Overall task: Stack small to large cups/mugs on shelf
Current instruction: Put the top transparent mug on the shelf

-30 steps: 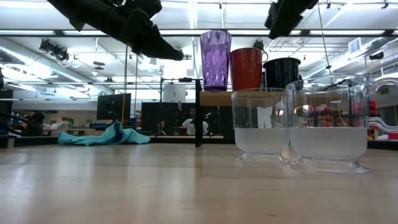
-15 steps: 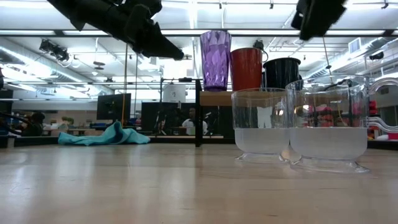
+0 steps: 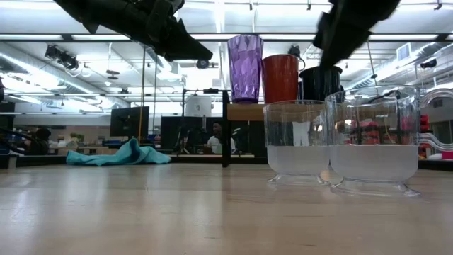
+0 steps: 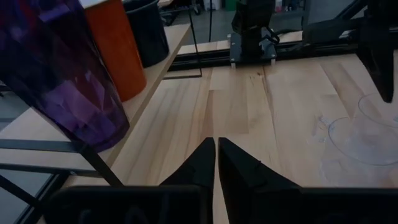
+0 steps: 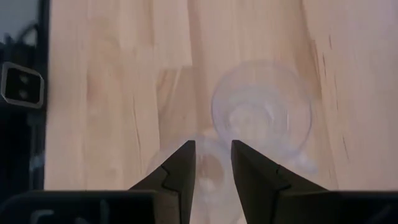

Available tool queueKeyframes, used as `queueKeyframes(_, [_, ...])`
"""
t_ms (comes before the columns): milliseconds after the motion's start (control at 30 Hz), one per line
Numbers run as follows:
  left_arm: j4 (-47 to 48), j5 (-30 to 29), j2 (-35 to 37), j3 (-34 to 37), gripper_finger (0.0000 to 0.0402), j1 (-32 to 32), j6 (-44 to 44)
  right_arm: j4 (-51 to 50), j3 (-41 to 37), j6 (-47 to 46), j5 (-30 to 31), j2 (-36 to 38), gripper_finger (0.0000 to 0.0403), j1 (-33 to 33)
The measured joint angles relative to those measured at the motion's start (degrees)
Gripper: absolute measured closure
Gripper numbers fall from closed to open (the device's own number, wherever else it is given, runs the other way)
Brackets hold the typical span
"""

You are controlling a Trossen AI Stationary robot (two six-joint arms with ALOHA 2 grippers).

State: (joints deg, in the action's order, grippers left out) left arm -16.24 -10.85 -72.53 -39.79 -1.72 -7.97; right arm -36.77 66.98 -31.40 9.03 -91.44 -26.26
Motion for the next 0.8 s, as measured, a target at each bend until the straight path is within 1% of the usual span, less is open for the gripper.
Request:
queueKeyframes(267, [-0.09, -0.01, 0.00, 0.00, 0.0385, 0.00, -0.21, 6.75, 0.18, 5.60, -0.04, -1.91, 0.0292, 1.55])
queueKeyframes(500, [-0.04, -0.01, 0.00, 0.00, 0.0378, 0.02, -0.22, 6.81, 2.68, 10.46, -0.05, -6.49, 0.0292, 1.87])
queueKeyframes(667, [-0.03, -0.01, 0.00, 0.00, 0.0372, 0.02, -0.22, 6.44, 2.75, 10.82, -0.06, -8.39, 0.0292, 2.18])
queueKeyframes(800, [0.03, -0.02, 0.00, 0.00, 0.0375, 0.01, -0.24, 6.09, 2.78, 10.71, -0.08, -9.01, 0.0292, 2.18])
